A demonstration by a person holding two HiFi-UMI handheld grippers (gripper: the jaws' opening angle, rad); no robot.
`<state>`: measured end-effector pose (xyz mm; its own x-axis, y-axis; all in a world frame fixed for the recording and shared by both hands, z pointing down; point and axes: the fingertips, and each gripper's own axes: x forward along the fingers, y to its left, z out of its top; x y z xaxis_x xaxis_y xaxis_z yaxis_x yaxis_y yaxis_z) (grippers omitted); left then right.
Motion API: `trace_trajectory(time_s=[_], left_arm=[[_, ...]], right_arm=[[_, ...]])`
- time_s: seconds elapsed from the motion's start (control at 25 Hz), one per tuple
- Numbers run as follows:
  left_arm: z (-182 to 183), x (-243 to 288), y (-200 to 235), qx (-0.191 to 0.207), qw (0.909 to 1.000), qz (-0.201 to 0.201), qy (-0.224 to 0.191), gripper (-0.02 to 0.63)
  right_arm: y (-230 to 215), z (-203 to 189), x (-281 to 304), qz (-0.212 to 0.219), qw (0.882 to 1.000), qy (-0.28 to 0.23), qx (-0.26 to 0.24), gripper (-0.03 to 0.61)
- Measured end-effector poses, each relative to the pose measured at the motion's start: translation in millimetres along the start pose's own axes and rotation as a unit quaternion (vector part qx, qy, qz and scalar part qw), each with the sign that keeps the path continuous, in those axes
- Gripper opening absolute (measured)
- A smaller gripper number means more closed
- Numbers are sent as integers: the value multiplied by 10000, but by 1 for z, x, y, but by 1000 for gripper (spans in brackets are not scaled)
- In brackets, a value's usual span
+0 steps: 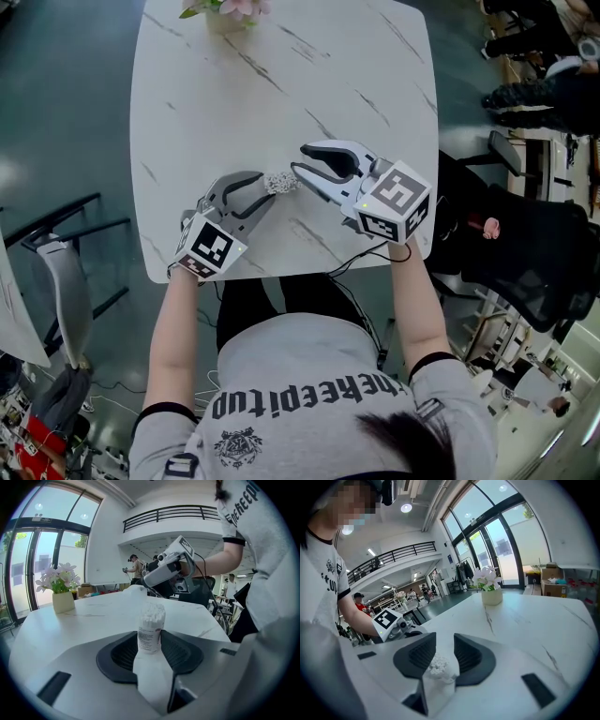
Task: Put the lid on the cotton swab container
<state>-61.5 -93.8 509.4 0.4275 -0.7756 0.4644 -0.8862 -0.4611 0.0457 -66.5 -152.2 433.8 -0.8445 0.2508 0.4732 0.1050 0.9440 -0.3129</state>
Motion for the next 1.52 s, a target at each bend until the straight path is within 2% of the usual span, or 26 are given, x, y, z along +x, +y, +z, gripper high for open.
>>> trace_trajectory(time_s=[0.4, 1.0, 1.52], left_arm=[[-2, -1, 0, 9, 9999, -116, 36, 164], [-2, 1, 4, 143, 9989, -447, 91, 164], [6, 1, 5, 149, 9984, -544, -32, 163]], right_arm=[[20, -14, -11, -62, 9998, 24, 170, 124], [24, -31, -14, -589, 9961, -153, 642, 105], [11, -38, -14, -1293, 9899, -44, 586, 11]])
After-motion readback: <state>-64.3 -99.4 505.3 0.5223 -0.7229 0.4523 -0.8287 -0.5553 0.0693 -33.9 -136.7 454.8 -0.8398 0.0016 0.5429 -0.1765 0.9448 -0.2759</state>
